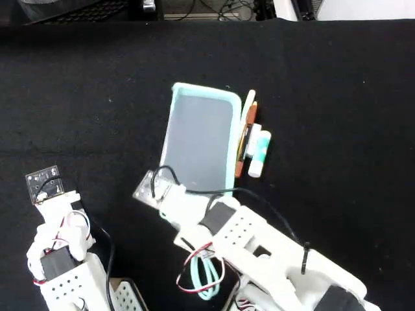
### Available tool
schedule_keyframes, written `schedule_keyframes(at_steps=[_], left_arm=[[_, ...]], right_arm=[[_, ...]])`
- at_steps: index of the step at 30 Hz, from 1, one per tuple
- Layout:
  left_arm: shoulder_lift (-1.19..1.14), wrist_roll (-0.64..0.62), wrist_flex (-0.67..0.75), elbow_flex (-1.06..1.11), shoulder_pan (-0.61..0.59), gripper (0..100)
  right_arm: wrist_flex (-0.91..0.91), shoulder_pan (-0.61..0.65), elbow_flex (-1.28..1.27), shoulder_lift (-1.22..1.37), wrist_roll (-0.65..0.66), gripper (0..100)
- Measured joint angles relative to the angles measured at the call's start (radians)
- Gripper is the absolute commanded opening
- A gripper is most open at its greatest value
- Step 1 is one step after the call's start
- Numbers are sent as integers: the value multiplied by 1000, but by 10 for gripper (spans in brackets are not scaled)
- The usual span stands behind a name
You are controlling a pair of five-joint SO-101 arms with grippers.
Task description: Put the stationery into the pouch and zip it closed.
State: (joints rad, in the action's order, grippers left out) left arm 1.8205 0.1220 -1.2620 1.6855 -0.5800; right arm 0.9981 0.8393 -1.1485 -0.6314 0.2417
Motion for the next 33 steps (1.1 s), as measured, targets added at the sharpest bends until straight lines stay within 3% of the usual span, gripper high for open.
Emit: schedule_keyframes(at_steps=[5,21,29,33], left_arm=[[0,0,0,0,0,44],[0,0,0,0,0,44],[0,0,0,0,0,44],[0,0,0,0,0,44]], right_arm=[[0,-15,-6,49,25,255],[-5,35,207,307,-31,250],[-112,40,279,542,-34,247],[-86,37,316,566,-35,143]])
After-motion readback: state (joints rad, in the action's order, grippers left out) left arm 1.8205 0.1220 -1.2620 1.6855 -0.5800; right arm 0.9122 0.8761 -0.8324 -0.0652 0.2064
